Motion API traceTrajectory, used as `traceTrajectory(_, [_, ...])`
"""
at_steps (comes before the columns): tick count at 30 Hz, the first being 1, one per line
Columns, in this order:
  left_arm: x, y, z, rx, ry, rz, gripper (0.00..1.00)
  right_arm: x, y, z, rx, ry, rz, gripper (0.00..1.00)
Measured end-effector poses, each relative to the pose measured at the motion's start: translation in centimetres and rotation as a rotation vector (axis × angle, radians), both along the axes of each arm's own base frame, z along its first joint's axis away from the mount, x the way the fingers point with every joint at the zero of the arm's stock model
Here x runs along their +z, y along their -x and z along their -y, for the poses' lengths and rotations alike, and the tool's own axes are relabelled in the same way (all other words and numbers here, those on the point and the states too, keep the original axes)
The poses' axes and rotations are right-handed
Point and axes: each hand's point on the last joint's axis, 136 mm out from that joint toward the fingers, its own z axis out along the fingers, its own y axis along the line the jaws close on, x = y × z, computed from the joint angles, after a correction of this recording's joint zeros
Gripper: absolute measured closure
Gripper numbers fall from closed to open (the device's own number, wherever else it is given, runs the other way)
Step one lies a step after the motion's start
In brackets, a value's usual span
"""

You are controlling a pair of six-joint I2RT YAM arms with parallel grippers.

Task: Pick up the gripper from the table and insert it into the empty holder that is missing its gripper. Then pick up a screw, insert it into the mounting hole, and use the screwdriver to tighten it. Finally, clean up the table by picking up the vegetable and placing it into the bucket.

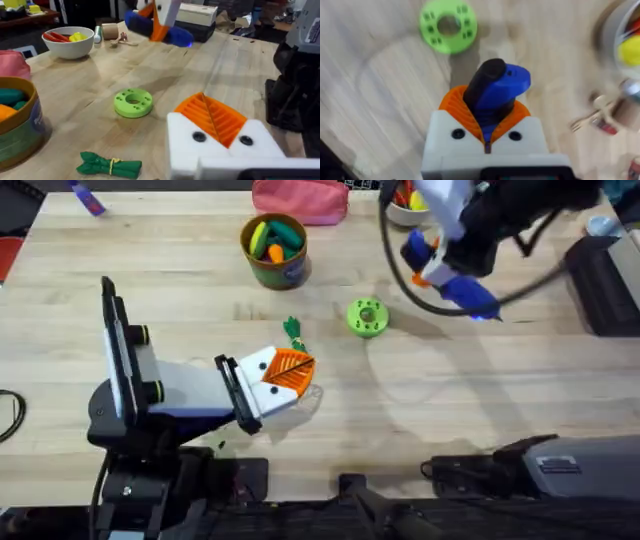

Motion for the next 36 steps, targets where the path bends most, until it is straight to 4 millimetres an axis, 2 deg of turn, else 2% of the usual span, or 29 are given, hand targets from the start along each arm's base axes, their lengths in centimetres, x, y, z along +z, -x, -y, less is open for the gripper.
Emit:
traceTrajectory(3, [0.0,0.0,0.0,0.0,0.0,0.0,0.988,-3.1,-0.2,1.6,-0.022,0.09,-0.067,0.98])
traceTrajectory(10, [0.0,0.0,0.0,0.0,0.0,0.0,0.988,-8.3,-0.3,3.9,0.011,0.22,-0.149,0.98])
traceTrajectory(15, [0.0,0.0,0.0,0.0,0.0,0.0,0.988,-12.2,-1.5,5.7,-0.007,0.284,-0.145,0.98])
traceTrajectory(18, [0.0,0.0,0.0,0.0,0.0,0.0,0.988,-13.7,-1.6,6.8,-0.026,0.302,-0.148,0.98])
traceTrajectory(22, [0.0,0.0,0.0,0.0,0.0,0.0,0.988,-14.0,-1.4,7.8,-0.045,0.316,-0.155,0.968])
traceTrajectory(24, [0.0,0.0,0.0,0.0,0.0,0.0,0.988,-14.0,-1.4,7.8,-0.049,0.314,-0.156,0.71])
traceTrajectory(27, [0.0,0.0,0.0,0.0,0.0,0.0,0.988,-13.8,-1.7,7.8,-0.053,0.317,-0.14,0.266])
traceTrajectory(29, [0.0,0.0,0.0,0.0,0.0,0.0,0.988,-13.5,-1.9,7.8,-0.064,0.314,-0.124,0.044])
traceTrajectory(31, [0.0,0.0,0.0,0.0,0.0,0.0,0.988,-13.2,-2.3,7.7,-0.097,0.303,-0.103,0.012])
traceTrajectory(36, [0.0,0.0,0.0,0.0,0.0,0.0,0.988,-12.2,-3.0,7.1,-0.191,0.243,-0.056,0.01])
